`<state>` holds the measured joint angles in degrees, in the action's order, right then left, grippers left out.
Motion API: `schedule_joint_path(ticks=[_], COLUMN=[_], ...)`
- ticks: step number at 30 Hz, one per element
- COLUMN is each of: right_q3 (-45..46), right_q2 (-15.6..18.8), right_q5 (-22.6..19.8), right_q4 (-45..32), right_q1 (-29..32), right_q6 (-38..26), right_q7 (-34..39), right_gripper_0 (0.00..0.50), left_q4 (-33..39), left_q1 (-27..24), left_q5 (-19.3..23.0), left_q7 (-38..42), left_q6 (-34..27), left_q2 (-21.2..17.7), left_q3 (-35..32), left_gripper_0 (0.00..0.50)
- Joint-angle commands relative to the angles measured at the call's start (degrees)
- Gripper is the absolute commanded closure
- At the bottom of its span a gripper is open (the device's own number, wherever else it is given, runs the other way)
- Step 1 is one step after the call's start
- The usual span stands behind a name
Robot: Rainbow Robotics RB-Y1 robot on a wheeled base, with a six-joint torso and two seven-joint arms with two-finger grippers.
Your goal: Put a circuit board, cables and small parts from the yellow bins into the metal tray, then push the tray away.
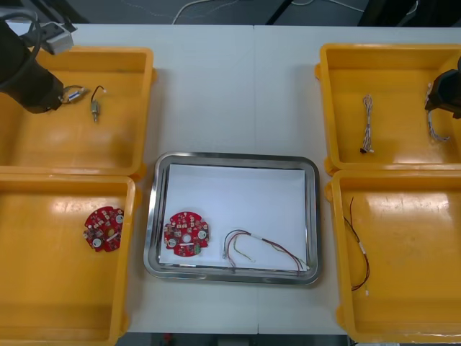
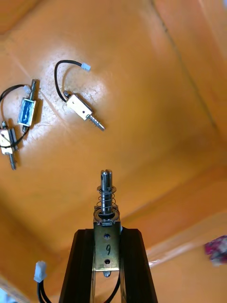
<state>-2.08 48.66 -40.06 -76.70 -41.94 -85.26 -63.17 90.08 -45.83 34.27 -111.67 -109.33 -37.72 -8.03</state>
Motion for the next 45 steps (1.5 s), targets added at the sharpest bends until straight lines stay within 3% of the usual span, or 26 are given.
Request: schedule_joint_path(ticks=[1,12,21,33,45], right_q3=[-0.6,-4.2,-6.1,-9.3,-9.8], right_q2=[2.7,2.7,2.7,2.4,1.4], right_q5=[1.4,1.9,1.9,1.3,0.2], right_q4=[2.4,9.0,12.6,16.7,18.7], right_q1=[0.2,0.2,0.2,0.2,0.3], right_q6=[4.4,13.5,18.4,22.7,23.4], right_q7=[-4.4,-6.2,-7.2,-8.1,-8.6], right_gripper_0=[0.012,0.012,0.011,0.012,0.012], left_q4=[7.0,16.4,18.8,24.1,29.4], left_q1=[2.5,4.5,3.5,0.1,-3.0], left_q5=[3.6,8.0,10.7,19.3,20.8], left_q7=[12.5,31.6,44.9,63.7,79.8], left_q6=[-0.7,-0.7,-0.7,-0.7,-0.7], left_q2=[-2.6,-2.6,-3.7,-7.1,-7.6], left_q3=[-1.1,5.3,11.5,19.1,29.8], left_gripper_0=[0.5,0.5,0.5,0.5,0.5])
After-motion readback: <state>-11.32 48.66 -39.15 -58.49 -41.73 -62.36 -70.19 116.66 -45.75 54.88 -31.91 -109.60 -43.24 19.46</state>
